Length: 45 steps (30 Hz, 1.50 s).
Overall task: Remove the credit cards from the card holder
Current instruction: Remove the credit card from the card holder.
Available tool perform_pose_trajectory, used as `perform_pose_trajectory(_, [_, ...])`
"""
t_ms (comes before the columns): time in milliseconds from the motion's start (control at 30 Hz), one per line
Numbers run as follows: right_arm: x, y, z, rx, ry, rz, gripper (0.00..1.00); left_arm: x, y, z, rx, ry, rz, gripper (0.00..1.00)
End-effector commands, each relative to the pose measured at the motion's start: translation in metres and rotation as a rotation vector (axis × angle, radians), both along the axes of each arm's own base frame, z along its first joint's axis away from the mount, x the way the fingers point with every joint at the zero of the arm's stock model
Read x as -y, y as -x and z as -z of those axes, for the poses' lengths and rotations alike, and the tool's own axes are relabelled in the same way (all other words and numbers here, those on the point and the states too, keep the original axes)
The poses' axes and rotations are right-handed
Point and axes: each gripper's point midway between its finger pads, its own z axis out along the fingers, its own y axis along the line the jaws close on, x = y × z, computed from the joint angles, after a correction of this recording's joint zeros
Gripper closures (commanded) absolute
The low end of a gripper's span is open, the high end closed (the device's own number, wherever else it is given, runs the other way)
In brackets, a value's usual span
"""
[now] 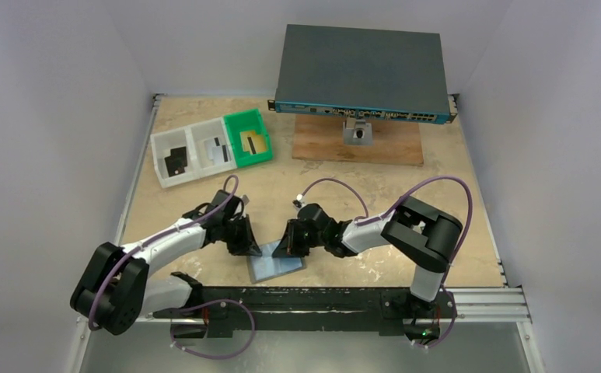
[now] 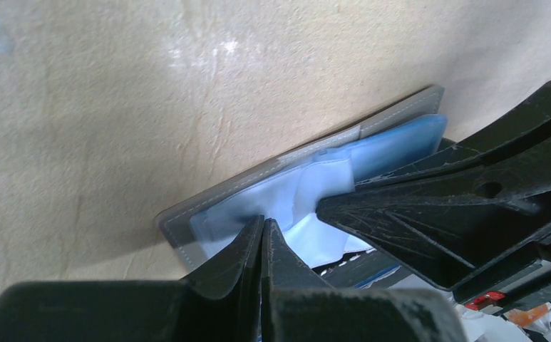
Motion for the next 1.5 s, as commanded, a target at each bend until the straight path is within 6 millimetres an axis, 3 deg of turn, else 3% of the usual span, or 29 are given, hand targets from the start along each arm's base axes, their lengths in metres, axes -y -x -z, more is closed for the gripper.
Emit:
perform_pose_trajectory(0, [0.015, 0.016, 0.020, -0.061, 0.061, -0.029, 1.00, -0.005, -0.003, 0.015, 0.008, -0.061, 0.002, 1.00])
perform_pose_trajectory(233, [0.015, 0.014, 0.016, -0.043, 0.062, -0.031, 0.97, 0.005, -0.007, 0.005, 0.032, -0.021, 0.022, 1.00])
perform_pose_trajectory(533, [0.013, -0.009, -0.017, 0.080, 0.095, 0.005, 0.66, 0.022, -0.010, -0.024, 0.083, 0.062, 0.080, 1.00])
perform_pose_trajectory(867, [0.015, -0.020, -0.055, 0.149, 0.083, 0.039, 0.56, 0.046, -0.008, -0.046, 0.114, 0.113, 0.156, 1.00])
perform_pose_trajectory(1033, [0.030, -0.024, -0.068, 0.187, 0.119, 0.082, 0.56, 0.063, -0.007, -0.056, 0.123, 0.142, 0.182, 1.00])
perform_pose_trajectory(1200, [0.055, -0.030, -0.076, 0.221, 0.175, 0.169, 0.56, 0.084, -0.010, -0.054, 0.093, 0.189, 0.195, 1.00])
perform_pose_trajectory(1467, [0.089, -0.031, -0.072, 0.241, 0.251, 0.256, 0.55, 0.104, -0.022, -0.034, 0.031, 0.179, 0.203, 1.00])
